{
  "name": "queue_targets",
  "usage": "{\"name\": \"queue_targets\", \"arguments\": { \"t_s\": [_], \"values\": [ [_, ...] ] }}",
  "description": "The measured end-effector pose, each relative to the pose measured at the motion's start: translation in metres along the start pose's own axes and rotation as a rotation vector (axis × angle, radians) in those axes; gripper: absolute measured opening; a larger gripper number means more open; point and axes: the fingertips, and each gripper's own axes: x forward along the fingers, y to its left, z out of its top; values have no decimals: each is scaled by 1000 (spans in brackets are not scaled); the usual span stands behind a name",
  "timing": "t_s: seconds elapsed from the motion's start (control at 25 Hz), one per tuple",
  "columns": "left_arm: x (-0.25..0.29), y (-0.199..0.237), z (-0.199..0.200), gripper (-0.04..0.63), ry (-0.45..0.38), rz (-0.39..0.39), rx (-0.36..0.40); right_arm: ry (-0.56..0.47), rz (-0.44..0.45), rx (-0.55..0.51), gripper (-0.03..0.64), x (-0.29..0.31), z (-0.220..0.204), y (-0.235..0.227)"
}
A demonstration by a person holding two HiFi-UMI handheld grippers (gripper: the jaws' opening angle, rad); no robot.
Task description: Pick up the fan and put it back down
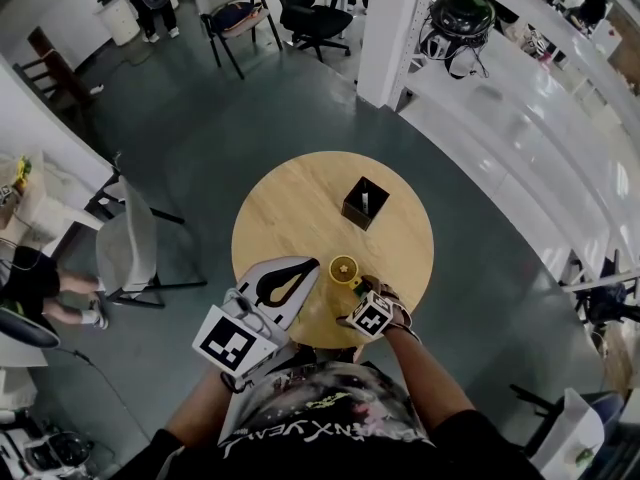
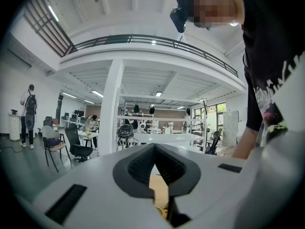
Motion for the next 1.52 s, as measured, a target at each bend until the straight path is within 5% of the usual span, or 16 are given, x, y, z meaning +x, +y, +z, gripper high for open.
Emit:
{"name": "queue_targets", "arguments": {
  "t_s": [0.84, 1.52],
  "values": [
    [3, -2, 1, 17, -9, -13, -6, -55, -62, -46, 584, -28, 28, -14],
    [8, -1, 2, 17, -1, -18, 1, -408, -138, -132, 584, -150, 119, -10]
  ]
}}
